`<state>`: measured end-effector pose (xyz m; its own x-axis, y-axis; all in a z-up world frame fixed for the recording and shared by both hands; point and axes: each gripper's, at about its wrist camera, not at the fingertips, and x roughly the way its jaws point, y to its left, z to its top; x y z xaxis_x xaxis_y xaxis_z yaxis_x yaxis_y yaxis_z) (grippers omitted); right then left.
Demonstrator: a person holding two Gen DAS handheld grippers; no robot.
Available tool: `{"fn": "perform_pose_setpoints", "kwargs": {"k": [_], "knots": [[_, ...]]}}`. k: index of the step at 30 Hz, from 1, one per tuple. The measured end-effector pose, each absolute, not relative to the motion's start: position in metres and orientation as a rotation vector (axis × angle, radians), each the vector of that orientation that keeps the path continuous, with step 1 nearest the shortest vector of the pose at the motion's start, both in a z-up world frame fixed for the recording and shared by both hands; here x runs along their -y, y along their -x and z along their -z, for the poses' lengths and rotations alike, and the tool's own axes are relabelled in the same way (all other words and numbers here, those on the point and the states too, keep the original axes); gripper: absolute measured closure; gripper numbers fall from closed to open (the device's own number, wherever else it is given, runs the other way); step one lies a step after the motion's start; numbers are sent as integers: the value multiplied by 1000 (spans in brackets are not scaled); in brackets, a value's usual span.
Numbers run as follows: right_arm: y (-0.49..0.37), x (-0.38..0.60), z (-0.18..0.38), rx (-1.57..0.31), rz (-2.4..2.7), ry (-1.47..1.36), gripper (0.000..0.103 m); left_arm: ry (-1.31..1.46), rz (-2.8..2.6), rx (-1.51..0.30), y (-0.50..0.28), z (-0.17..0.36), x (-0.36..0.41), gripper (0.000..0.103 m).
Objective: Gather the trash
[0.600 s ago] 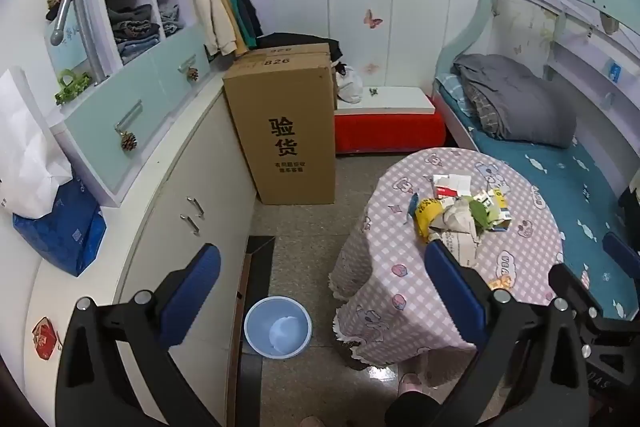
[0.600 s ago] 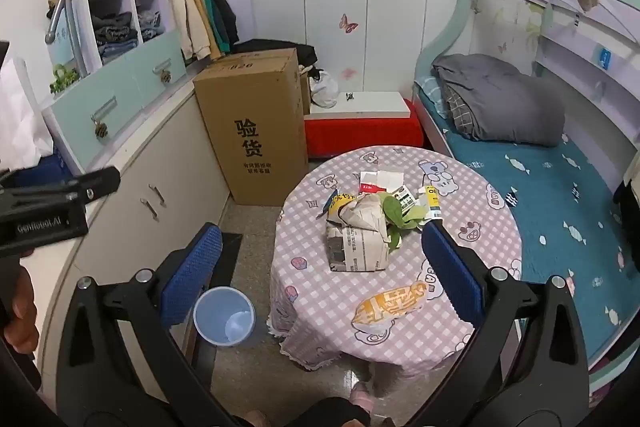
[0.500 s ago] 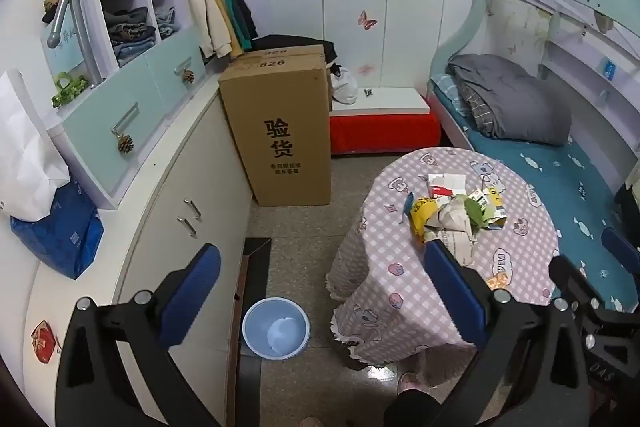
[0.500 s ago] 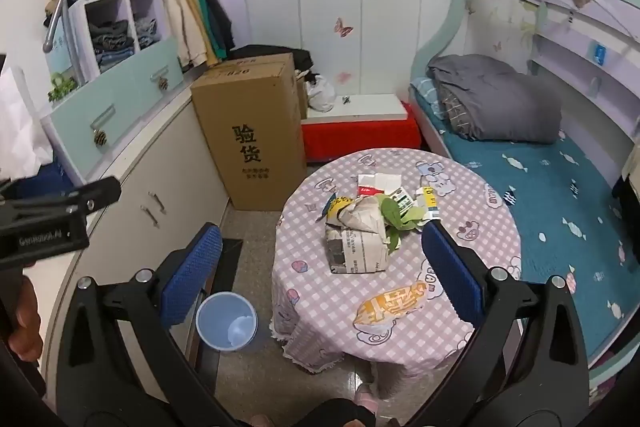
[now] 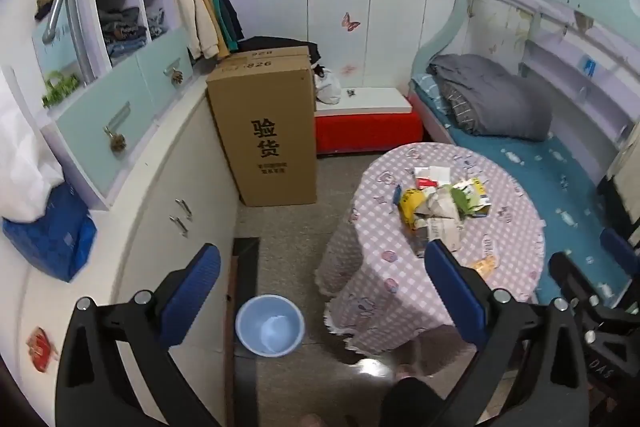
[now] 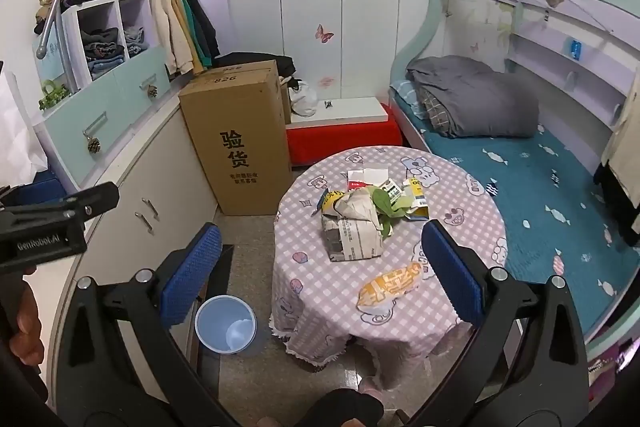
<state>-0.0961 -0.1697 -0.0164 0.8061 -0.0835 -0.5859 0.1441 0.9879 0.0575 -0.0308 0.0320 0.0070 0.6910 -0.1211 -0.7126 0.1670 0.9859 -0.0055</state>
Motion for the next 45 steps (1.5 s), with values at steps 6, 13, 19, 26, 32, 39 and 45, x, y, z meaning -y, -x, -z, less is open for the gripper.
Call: {"fn": "perform_pose_setpoints", "kwargs": {"k": [6, 13, 19, 26, 32, 39, 45], "knots": [[111, 158, 15, -619, 155, -104, 5, -56, 170, -802, 37, -7, -44, 4], [122, 149, 13, -623, 160, -121, 5, -84, 188, -799, 46, -6, -47, 4], [128, 146, 14, -622, 168, -143, 5, -94, 183, -784, 53, -6, -50, 4], [133, 142, 12, -609, 174, -151, 5, -104, 179, -770, 57, -8, -57, 4], [133, 137, 12, -608, 170, -143, 5, -112, 177, -760, 56, -10, -58, 4], [134, 135, 13, -608, 172, -146, 5, -113, 176, -760, 56, -9, -58, 4], [132, 132, 16, -623, 168, -155, 5, -113, 173, -777, 51, -5, -64, 4]]}}
